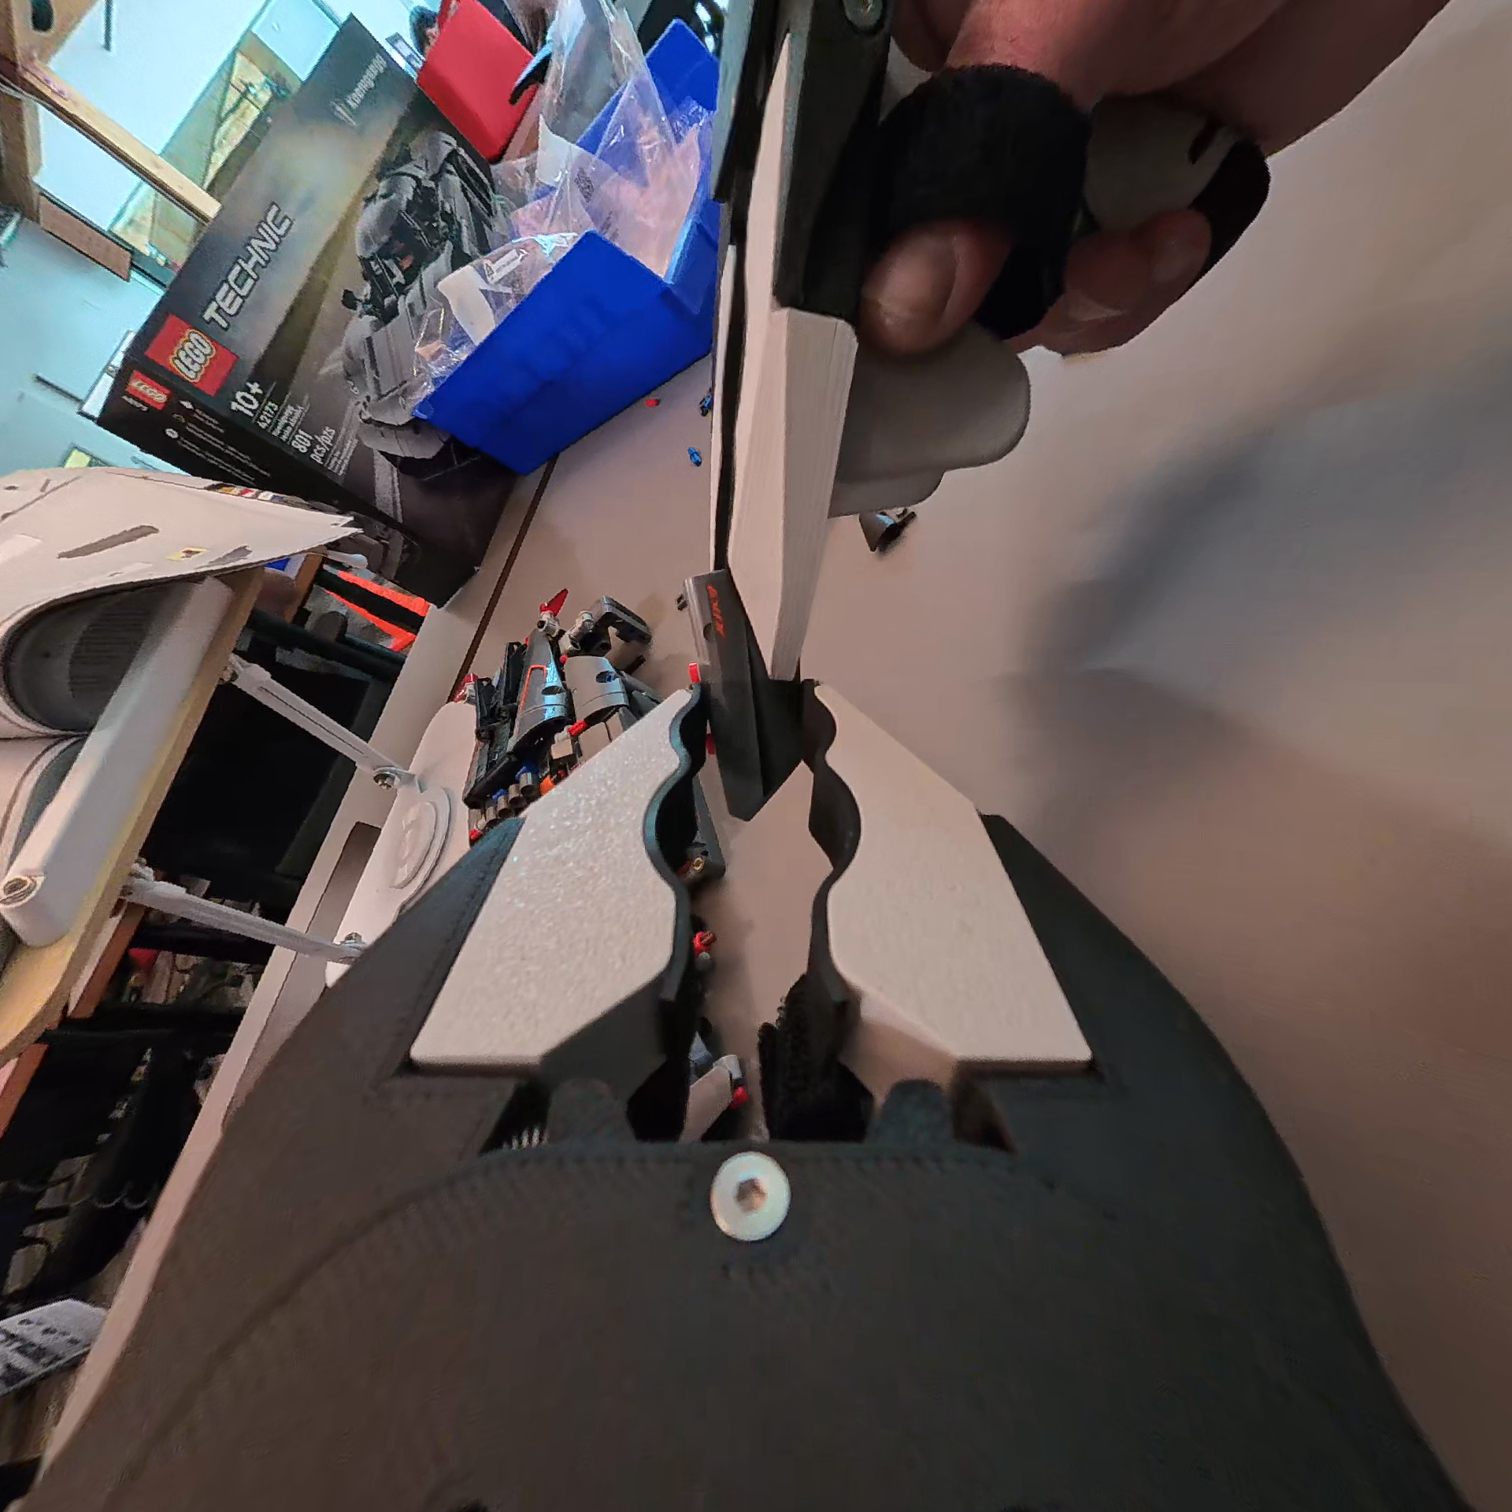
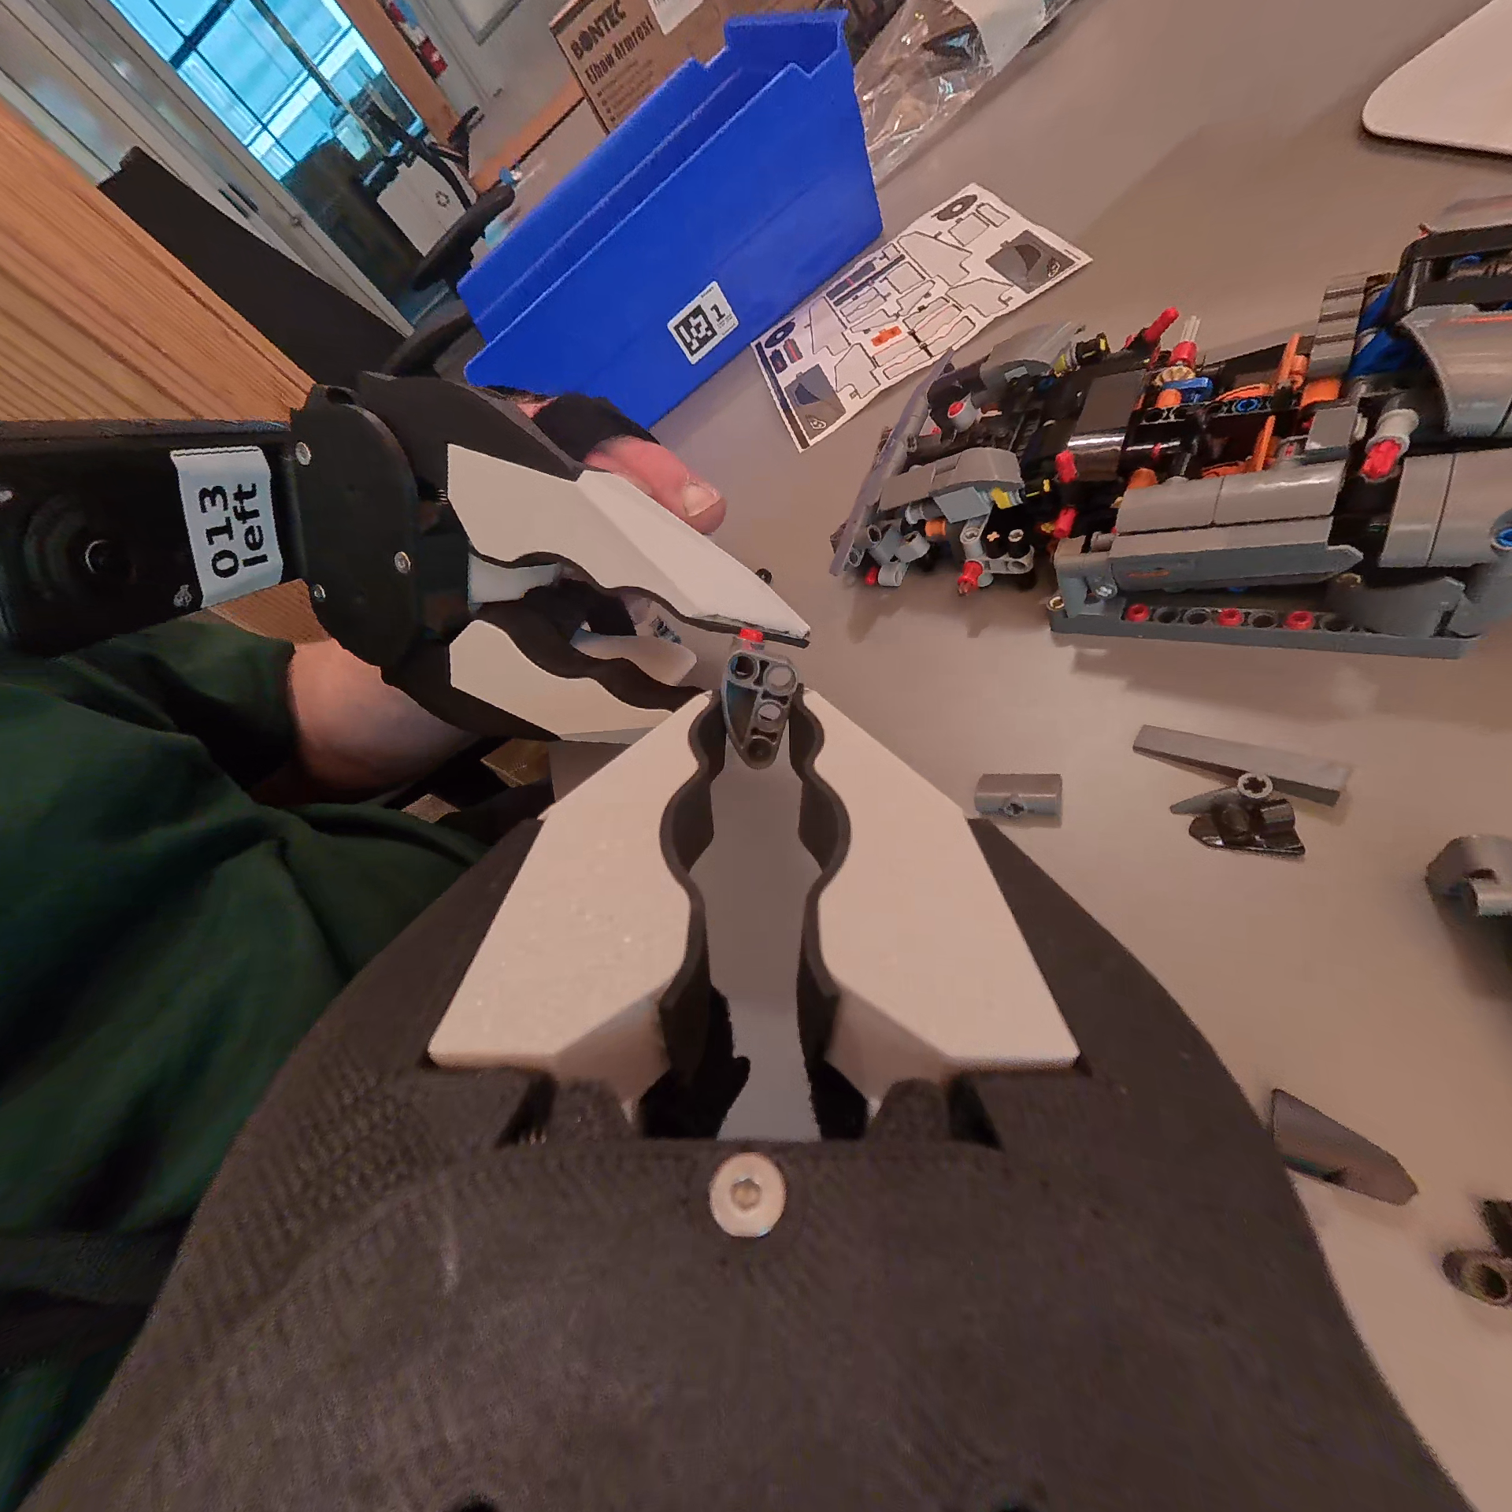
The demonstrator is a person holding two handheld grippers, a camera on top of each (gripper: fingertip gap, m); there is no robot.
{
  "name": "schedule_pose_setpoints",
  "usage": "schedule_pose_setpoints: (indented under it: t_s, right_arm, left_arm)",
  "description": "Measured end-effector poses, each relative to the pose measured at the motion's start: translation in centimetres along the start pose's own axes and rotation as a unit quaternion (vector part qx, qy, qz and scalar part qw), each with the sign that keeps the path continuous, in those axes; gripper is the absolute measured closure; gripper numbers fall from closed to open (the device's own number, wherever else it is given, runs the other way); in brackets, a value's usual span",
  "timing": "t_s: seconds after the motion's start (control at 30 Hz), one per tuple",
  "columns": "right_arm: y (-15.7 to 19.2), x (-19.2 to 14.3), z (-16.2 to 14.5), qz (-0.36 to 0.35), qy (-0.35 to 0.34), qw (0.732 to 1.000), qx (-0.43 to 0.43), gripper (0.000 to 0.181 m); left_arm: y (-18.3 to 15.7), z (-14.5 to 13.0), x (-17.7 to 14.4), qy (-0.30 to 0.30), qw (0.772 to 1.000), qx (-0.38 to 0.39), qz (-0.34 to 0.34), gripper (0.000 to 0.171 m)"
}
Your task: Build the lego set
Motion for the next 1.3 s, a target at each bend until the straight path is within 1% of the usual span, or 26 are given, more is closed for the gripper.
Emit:
schedule_pose_setpoints:
  t_s: [0.13,0.2,0.27,0.37,0.47,0.5,0.57,0.63,0.7,0.77,0.83,1.1,1.17,1.23,1.27,1.3]
  right_arm:
    - [0.1,-0.2,0.7,0.014,-0.022,1.0,0.001,0.165]
    - [0.4,-0.4,1.1,0.034,-0.04,0.999,0.007,0.164]
    - [1.0,-0.6,1.5,0.057,-0.054,0.997,0.01,0.17]
    - [1.1,-0.8,1.9,0.06,-0.068,0.996,0.001,0.171]
    - [0.8,-1.0,2.3,0.051,-0.078,0.996,0.0,0.171]
    - [0.6,-1.0,2.4,0.042,-0.081,0.996,-0.001,0.171]
    - [-0.1,-1.0,2.2,0.013,-0.073,0.997,-0.007,0.171]
    - [-0.7,-1.0,2.2,-0.014,-0.069,0.997,-0.012,0.171]
    - [-0.3,-0.7,2.2,-0.002,-0.066,0.998,-0.009,0.171]
    - [-0.3,-0.4,2.0,-0.012,-0.059,0.998,-0.012,0.171]
    - [-0.3,0.0,1.7,-0.015,-0.05,0.998,-0.016,0.171]
    - [0.6,-0.3,2.5,0.005,-0.08,0.997,-0.013,0.169]
    - [0.9,-0.5,2.9,0.01,-0.092,0.996,-0.009,0.162]
    - [0.8,-0.8,3.2,0.01,-0.1,0.995,-0.005,0.152]
    - [0.8,-1.0,3.4,0.008,-0.105,0.994,-0.004,0.148]
    - [0.8,-1.1,3.5,0.007,-0.109,0.994,-0.005,0.149]
  left_arm:
    - [0.6,0.3,-0.1,-0.023,0.999,-0.025,0.002,0.151]
    - [1.0,0.7,-0.4,-0.041,0.998,-0.039,0.009,0.152]
    - [1.3,1.1,-0.6,-0.054,0.997,-0.046,0.011,0.152]
    - [1.7,1.5,-0.7,-0.065,0.997,-0.048,0.015,0.152]
    - [2.0,1.6,-0.4,-0.066,0.996,-0.045,0.025,0.151]
    - [2.1,1.6,-0.2,-0.063,0.997,-0.042,0.029,0.148]
    - [2.7,1.6,-0.1,-0.057,0.996,-0.048,0.046,0.134]
    - [2.6,1.8,0.0,-0.052,0.997,-0.036,0.05,0.129]
    - [2.1,1.8,0.3,-0.04,0.998,-0.015,0.046,0.13]
    - [1.8,1.5,0.7,-0.022,0.999,-0.003,0.044,0.133]
    - [2.1,1.1,0.7,-0.013,0.998,-0.002,0.054,0.147]
    - [2.5,1.6,-0.1,-0.048,0.996,-0.027,0.069,0.148]
    - [2.9,1.6,-0.4,-0.058,0.995,-0.038,0.072,0.148]
    - [3.3,1.8,-0.8,-0.078,0.993,-0.059,0.072,0.148]
    - [3.4,1.9,-1.0,-0.091,0.991,-0.073,0.068,0.148]
    - [3.5,1.9,-1.1,-0.101,0.989,-0.088,0.063,0.148]
Point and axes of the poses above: each gripper's, where its closed fingertips meet, x out along the fingers, z out of its top, y = z × x across the jaws, the point moved 1 cm from there along -x, back along the fingers, and after that the axes turned 3 degrees about y, right-handed, at the moved point
